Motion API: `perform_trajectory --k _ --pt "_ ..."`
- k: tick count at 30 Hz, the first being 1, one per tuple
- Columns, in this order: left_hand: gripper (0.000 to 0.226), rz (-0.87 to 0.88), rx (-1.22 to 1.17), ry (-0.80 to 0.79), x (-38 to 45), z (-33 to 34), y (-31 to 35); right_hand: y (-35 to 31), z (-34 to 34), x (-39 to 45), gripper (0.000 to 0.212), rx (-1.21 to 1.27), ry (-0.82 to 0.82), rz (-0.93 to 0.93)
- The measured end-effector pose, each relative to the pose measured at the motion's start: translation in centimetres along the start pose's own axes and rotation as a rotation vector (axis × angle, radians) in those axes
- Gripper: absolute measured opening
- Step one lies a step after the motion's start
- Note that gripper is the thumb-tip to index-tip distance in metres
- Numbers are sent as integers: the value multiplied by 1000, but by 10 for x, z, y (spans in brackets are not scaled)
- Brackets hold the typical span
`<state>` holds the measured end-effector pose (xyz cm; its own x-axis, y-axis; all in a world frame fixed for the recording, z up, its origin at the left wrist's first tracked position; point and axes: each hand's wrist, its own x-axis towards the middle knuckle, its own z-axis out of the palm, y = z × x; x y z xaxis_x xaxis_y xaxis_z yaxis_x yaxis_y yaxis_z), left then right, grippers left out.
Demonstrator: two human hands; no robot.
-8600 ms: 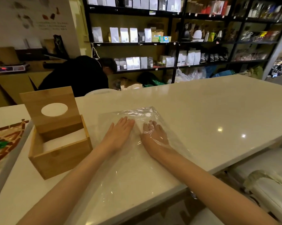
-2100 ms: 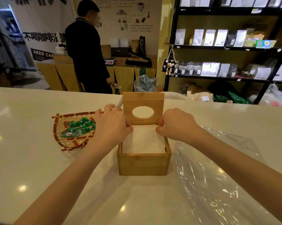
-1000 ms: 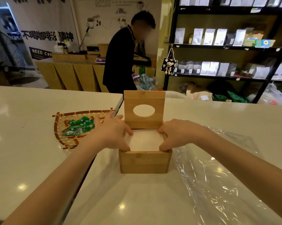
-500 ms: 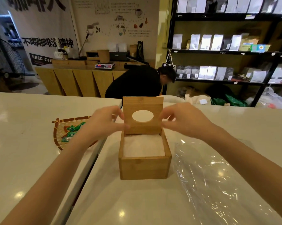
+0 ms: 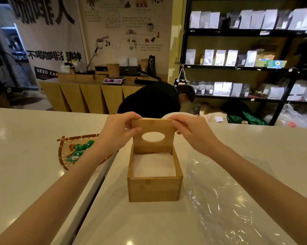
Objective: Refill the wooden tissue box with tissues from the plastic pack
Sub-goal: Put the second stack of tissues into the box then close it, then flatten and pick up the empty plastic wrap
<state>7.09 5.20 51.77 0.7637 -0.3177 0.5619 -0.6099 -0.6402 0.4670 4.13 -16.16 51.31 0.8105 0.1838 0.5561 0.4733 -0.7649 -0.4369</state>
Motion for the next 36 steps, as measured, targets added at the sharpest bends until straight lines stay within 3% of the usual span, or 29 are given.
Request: perform_trajectory --k 6,11,14,16,28,33,36 --pt "19 159 7 23 -39 0 2 -2 -4 -38 33 -21 -2 -137" --pt "26 235 -40 17 -74 7 -6 -3 1 -73 36 14 -57 -233" --pt "52 191 -151 -16 -92 13 -8 0 10 -87 35 44 -79 -231" --pt "57 165 -171 -28 -102 18 -10 2 17 -96 37 13 -94 -245" --pt "47 194 -150 28 -115 37 -20 7 27 -111 43 -112 -112 -282" --pt "52 205 -34 47 -113 33 -14 7 26 -113 45 -99 -187 -246" --pt "44 233 29 128 -103 31 14 6 3 -114 42 45 -202 -68"
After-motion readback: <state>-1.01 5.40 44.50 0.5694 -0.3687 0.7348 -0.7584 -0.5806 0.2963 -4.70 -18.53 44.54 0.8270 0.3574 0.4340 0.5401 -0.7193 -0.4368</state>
